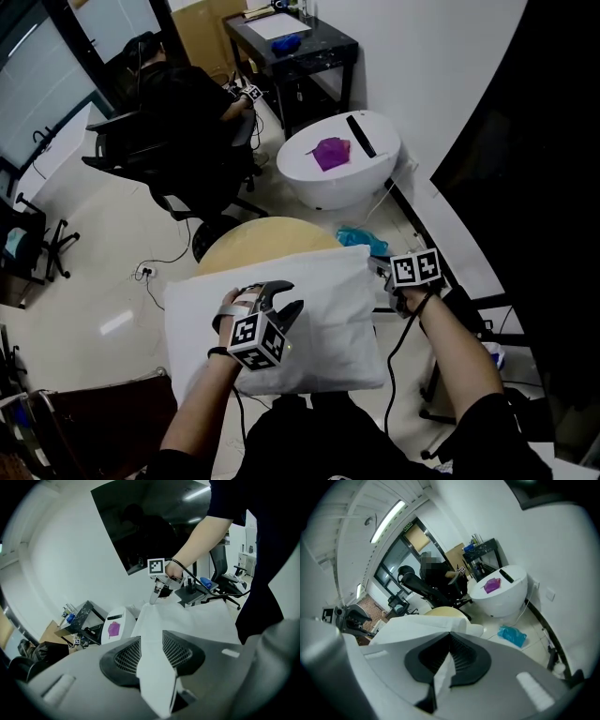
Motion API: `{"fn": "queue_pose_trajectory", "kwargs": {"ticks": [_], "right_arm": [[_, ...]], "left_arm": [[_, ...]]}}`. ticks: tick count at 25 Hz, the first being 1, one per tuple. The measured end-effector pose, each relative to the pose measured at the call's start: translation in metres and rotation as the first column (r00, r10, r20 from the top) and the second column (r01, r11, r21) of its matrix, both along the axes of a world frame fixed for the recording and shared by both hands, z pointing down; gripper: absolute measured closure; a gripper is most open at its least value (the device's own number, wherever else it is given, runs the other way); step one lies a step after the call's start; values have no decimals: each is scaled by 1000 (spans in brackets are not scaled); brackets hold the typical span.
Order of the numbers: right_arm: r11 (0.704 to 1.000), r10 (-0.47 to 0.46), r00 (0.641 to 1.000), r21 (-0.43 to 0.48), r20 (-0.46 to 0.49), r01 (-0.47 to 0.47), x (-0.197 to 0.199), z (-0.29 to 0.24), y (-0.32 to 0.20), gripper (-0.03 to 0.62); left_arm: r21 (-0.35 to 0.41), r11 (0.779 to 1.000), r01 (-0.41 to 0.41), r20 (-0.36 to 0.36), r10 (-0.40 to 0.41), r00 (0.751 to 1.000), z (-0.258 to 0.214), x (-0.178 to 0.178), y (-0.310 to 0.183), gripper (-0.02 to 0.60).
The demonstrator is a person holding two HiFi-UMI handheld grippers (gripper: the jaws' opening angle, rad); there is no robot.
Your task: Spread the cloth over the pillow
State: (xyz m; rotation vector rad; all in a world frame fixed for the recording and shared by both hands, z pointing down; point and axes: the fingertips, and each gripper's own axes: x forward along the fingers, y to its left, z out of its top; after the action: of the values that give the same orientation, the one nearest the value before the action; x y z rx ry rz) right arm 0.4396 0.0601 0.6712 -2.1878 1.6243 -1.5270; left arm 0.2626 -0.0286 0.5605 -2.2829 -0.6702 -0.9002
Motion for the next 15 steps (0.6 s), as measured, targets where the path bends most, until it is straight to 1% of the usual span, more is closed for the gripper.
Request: {"fn": "queue_pose_trajectory", "kwargs": {"ticks": [3, 5, 9, 12, 15], "right_arm": [[1000, -8, 997, -23, -82, 6, 12, -12, 6, 586], [1000, 0, 994, -25, -106, -2, 20, -20, 8, 586], [1000, 5, 996, -30, -94, -8, 21, -19, 10, 586], [998, 13, 997, -67, -71, -18, 19, 3, 12, 586], [995, 33, 997, -95, -72, -40, 20, 22, 7, 586]], "left_arm": [[0, 1000, -20, 3, 20, 1000, 0, 3, 7, 448], [0, 1000, -26, 0, 26, 1000, -1, 5, 10, 448], [0, 1000, -29, 11, 29, 1000, 3, 7, 9, 448], [-4, 1000, -25, 43, 25, 999, 14, 4, 8, 448], [-9, 1000, -25, 62, 25, 998, 22, -1, 9, 448]]}}
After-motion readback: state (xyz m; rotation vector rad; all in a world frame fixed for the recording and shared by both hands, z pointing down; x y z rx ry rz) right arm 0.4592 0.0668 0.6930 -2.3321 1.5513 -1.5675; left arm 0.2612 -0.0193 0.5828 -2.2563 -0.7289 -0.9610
